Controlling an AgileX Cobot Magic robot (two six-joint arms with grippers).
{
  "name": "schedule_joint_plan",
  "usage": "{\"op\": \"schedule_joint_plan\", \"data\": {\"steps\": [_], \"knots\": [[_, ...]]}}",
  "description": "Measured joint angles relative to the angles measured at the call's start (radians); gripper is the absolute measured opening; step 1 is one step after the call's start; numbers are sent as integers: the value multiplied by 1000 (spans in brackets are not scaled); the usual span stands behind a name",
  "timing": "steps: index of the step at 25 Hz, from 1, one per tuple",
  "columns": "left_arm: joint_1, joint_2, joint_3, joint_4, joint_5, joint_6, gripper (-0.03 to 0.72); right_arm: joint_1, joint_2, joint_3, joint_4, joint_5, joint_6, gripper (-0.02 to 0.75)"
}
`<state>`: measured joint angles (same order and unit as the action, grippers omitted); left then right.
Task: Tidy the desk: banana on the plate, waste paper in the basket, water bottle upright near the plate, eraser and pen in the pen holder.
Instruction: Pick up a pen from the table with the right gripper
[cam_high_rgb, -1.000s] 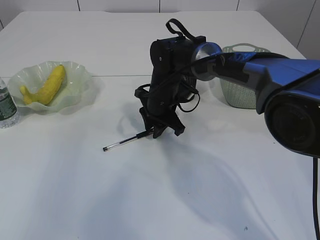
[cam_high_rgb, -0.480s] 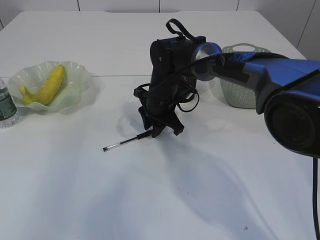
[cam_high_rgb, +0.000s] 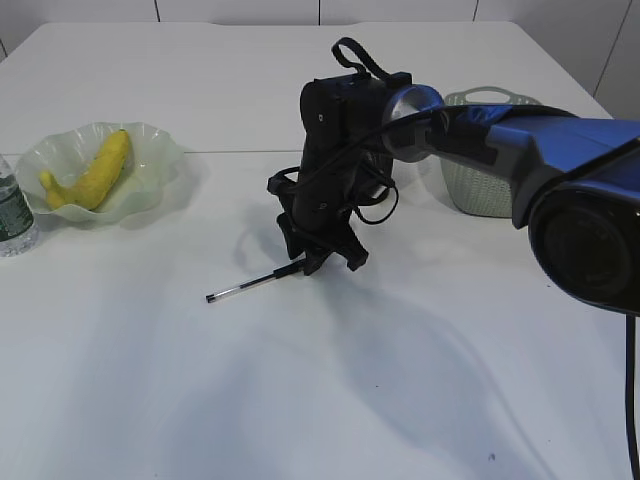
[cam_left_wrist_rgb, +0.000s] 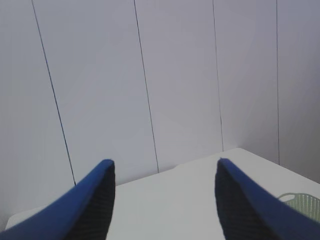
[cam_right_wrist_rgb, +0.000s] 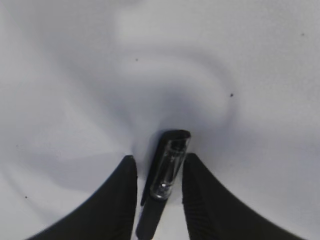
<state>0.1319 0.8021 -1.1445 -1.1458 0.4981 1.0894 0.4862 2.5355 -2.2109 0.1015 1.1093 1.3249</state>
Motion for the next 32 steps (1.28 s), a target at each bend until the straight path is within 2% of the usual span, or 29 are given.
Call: {"op": "schedule_joint_plan", "data": {"steps": [18, 24, 32], "knots": [[0, 0, 0, 0, 0, 0, 443, 0, 0, 0, 8, 12, -2, 231], [0, 0, 0, 0, 0, 0, 442, 0, 0, 0, 10, 18, -2, 125], [0, 6, 0, 0, 0, 0, 443, 0, 0, 0, 10, 18, -2, 115]]}}
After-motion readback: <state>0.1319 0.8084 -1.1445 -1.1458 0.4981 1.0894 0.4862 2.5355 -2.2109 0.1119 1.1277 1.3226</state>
